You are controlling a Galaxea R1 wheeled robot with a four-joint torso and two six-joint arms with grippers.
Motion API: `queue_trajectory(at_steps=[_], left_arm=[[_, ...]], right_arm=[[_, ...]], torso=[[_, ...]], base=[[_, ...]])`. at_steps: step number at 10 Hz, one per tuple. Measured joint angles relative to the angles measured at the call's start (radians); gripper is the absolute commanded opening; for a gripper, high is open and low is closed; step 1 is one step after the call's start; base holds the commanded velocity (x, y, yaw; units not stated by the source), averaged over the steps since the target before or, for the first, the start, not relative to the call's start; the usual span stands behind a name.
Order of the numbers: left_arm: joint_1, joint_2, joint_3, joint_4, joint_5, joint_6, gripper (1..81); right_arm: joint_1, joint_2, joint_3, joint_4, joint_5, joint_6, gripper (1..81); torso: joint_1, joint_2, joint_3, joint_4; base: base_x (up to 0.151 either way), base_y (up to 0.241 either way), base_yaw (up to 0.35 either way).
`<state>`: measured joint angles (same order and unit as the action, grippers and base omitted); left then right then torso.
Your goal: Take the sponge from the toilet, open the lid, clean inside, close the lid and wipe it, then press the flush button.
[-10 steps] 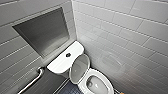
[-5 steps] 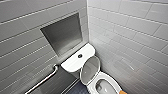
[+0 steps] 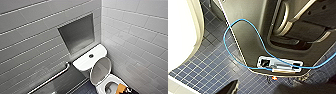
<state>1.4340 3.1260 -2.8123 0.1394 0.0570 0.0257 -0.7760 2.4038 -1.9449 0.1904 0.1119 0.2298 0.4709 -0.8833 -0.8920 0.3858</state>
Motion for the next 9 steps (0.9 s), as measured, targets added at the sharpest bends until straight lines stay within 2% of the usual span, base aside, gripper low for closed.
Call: queue_trajectory(at_steps=[1,4,9], left_arm=[[0.004,0.002,0.001,0.000,0.001,0.000,81.1],[0.007,0.003,0.002,0.000,0.002,0.000,81.1],[0.008,0.003,0.011,0.000,0.003,0.000,81.1]], right_arm=[[0.018,0.004,0.005,0.000,-0.012,0.001,1.0],[0.063,0.007,-0.005,0.000,-0.065,0.003,1.0],[0.151,0.021,-0.028,-0.001,-0.133,0.004,1.0]], torso=[[0.000,0.000,0.000,0.009],[0.016,-0.025,0.000,0.008],[0.128,-0.208,0.000,0.008]], base=[[0.000,0.000,0.000],[0.000,0.000,0.000],[0.000,0.000,0.000]])
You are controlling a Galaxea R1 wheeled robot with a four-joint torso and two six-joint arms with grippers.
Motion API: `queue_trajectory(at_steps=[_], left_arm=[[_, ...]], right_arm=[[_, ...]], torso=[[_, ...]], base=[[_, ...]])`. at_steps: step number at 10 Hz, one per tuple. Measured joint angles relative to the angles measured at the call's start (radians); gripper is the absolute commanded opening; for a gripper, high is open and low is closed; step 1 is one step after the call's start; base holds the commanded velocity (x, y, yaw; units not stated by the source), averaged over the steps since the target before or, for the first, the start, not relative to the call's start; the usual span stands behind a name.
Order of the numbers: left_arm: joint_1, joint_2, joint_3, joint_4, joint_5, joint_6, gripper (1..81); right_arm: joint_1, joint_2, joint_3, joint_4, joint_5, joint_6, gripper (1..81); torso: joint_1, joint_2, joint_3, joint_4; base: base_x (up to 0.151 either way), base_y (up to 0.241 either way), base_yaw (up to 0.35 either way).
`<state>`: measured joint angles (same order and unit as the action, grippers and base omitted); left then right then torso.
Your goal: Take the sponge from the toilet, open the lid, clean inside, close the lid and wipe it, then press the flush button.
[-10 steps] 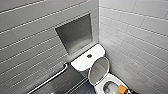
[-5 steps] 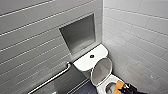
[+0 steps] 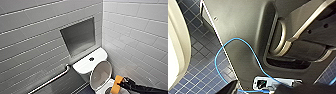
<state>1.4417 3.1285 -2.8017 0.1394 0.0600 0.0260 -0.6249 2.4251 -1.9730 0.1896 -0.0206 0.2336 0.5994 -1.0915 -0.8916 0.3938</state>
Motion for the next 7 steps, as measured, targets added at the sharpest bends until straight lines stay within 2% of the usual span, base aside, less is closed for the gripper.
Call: queue_trajectory(at_steps=[2,7], left_arm=[[0.005,0.000,0.000,0.000,0.000,0.000,81.1],[0.010,0.000,0.000,0.000,0.001,0.000,81.1]], right_arm=[[-0.014,0.023,-0.025,0.000,-0.002,0.000,1.0],[-0.029,0.059,-0.059,-0.001,-0.006,0.000,1.0]], torso=[[0.043,-0.069,-0.011,0.000],[0.156,-0.251,-0.090,0.000]], base=[[0.000,0.000,0.000],[0.000,0.000,0.000]])
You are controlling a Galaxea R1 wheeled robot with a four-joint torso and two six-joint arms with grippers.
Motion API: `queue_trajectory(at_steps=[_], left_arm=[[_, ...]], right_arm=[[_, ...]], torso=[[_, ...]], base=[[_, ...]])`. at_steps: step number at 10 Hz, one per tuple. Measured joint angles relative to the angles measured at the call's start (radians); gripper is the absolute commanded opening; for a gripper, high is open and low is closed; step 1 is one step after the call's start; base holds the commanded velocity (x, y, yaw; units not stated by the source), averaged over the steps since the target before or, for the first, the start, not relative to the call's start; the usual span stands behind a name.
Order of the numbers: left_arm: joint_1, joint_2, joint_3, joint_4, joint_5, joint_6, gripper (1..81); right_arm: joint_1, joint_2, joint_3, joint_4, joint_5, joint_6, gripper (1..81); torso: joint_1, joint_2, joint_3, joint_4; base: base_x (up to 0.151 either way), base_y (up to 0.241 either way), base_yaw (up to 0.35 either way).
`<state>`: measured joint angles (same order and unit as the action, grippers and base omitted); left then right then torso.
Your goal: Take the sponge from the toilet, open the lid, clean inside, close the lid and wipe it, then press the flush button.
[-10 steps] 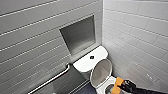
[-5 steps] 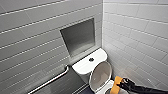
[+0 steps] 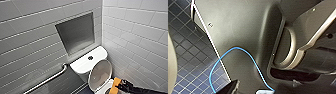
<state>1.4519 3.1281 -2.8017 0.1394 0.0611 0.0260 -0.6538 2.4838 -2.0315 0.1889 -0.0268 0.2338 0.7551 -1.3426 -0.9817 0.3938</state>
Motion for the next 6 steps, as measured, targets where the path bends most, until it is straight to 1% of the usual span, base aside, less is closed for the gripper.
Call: queue_trajectory(at_steps=[2,4,6], left_arm=[[-0.001,0.002,0.000,0.000,0.000,0.000,81.1],[0.000,0.002,0.000,0.000,-0.001,0.000,81.1],[0.000,0.002,0.000,0.000,-0.001,0.000,81.1]], right_arm=[[0.043,0.002,-0.001,0.000,-0.001,0.000,1.0],[0.072,0.020,-0.013,0.000,0.005,0.000,1.0],[0.042,0.061,-0.054,0.000,-0.001,0.000,1.0]], torso=[[0.011,-0.020,-0.008,0.000],[0.012,-0.019,-0.009,0.000],[0.013,-0.020,-0.009,0.000]], base=[[0.000,0.000,0.000],[0.000,0.000,0.000],[0.000,0.000,0.000]])
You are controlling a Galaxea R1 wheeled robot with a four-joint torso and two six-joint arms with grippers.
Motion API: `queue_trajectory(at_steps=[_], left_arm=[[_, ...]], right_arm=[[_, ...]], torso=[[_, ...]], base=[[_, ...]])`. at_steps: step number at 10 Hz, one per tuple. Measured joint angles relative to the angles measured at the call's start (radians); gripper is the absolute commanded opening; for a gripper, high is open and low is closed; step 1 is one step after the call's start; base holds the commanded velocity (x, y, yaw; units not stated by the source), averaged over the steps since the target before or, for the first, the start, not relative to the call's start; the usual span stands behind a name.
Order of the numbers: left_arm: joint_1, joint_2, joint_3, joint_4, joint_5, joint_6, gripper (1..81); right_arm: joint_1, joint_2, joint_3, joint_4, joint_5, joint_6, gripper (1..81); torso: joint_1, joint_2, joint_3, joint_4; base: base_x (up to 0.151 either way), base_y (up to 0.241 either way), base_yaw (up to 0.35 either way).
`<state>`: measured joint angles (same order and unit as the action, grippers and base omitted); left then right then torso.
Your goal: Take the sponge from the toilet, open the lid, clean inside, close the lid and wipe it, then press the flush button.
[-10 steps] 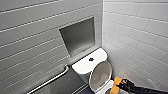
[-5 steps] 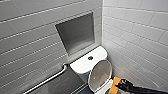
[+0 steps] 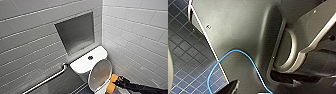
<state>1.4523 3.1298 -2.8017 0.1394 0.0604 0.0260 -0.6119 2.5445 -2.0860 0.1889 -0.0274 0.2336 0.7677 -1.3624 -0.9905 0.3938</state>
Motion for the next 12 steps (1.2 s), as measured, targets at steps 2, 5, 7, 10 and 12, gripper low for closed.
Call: queue_trajectory(at_steps=[2,5,7,10,12], left_arm=[[0.000,0.000,0.000,0.000,0.000,0.000,81.1],[0.008,0.001,0.000,0.000,0.003,0.000,81.1],[0.008,0.001,0.000,0.000,0.001,0.000,81.1],[0.010,-0.002,0.000,0.000,0.003,0.000,81.1],[0.011,-0.002,0.000,0.000,0.003,0.000,81.1]], right_arm=[[-0.016,0.011,-0.031,0.000,0.000,0.000,1.0],[-0.014,0.011,-0.031,0.000,0.000,0.000,1.0],[-0.014,0.011,-0.031,0.000,0.000,0.000,1.0],[-0.013,0.011,-0.031,0.000,0.001,0.000,1.0],[-0.016,0.011,-0.031,0.000,0.001,0.000,1.0]], torso=[[0.000,0.000,0.000,0.000],[0.036,-0.058,0.000,0.000],[0.074,-0.120,0.000,0.000],[0.084,-0.134,-0.006,0.000],[0.084,-0.134,-0.037,0.000]], base=[[0.000,0.000,0.000],[0.000,0.000,0.000],[0.000,0.000,0.000],[0.000,0.000,0.000],[0.000,0.000,0.000]])
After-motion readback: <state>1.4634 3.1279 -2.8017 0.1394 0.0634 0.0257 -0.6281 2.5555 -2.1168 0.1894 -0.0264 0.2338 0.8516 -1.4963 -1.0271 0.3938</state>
